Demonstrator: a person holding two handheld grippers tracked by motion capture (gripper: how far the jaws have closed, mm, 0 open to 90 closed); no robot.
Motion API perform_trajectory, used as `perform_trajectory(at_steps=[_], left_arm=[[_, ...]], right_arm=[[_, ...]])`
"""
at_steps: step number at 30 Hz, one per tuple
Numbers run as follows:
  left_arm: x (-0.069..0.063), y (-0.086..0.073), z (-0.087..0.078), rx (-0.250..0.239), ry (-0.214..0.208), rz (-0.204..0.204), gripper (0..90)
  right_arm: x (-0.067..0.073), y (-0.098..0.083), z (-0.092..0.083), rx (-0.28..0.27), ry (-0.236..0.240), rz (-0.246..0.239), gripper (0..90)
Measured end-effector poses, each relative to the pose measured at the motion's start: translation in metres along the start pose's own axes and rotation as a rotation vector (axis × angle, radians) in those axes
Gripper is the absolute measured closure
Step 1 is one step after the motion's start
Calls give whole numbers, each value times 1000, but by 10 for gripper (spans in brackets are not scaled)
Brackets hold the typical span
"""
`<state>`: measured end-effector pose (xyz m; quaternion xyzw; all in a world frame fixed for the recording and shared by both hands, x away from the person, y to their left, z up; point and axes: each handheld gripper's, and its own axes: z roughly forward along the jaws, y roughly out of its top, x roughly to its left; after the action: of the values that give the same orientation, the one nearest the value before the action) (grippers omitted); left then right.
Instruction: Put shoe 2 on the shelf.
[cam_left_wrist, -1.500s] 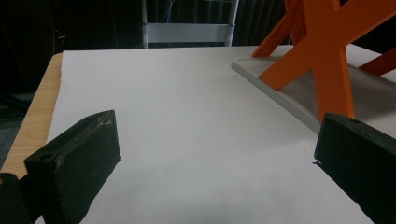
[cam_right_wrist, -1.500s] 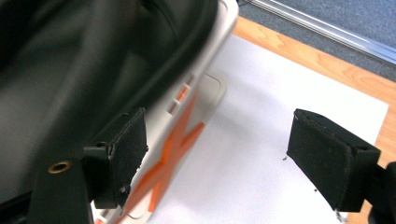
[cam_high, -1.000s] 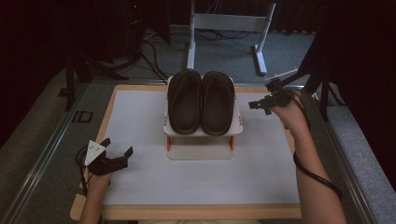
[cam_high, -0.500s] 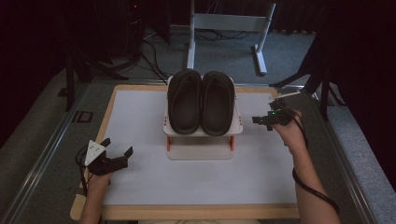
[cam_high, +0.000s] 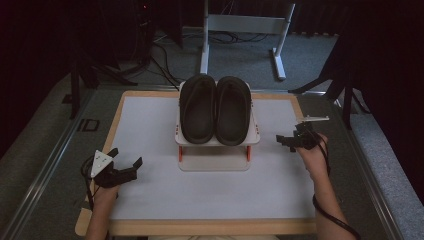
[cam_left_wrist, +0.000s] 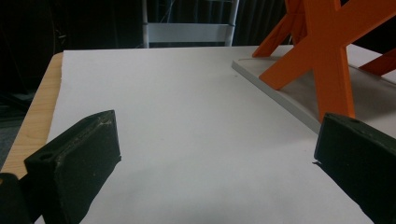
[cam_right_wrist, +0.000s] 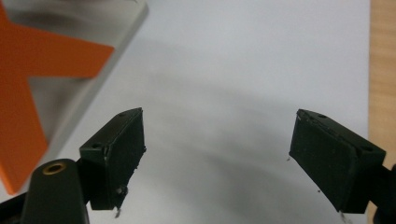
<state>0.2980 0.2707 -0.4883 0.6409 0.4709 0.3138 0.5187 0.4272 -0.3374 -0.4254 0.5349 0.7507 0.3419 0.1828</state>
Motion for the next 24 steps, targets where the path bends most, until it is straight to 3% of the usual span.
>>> perform_trajectory(at_steps=[8, 14, 17, 18, 21, 22, 24], left_arm=[[0, 0, 0, 0, 0, 0, 0], [0, 0, 0, 1, 0, -2, 0], [0, 0, 0, 1, 1, 0, 0], [0, 0, 0, 1, 2, -1, 0], [0, 0, 0, 1, 2, -3, 0], [0, 0, 0, 0, 1, -1, 0], [0, 0, 0, 1, 1, -2, 0]], right_arm=[[-9, -23, -5, -50, -30, 53, 171], [-14, -34, -6, -42, -54, 75, 165], [-14, -42, -8, -49, -89, 75, 138], [-15, -46, -10, -64, -123, 78, 134], [-15, -49, -11, -71, -133, 89, 127], [-16, -55, -12, -86, -166, 111, 119], [-16, -60, -13, -93, -179, 114, 118]])
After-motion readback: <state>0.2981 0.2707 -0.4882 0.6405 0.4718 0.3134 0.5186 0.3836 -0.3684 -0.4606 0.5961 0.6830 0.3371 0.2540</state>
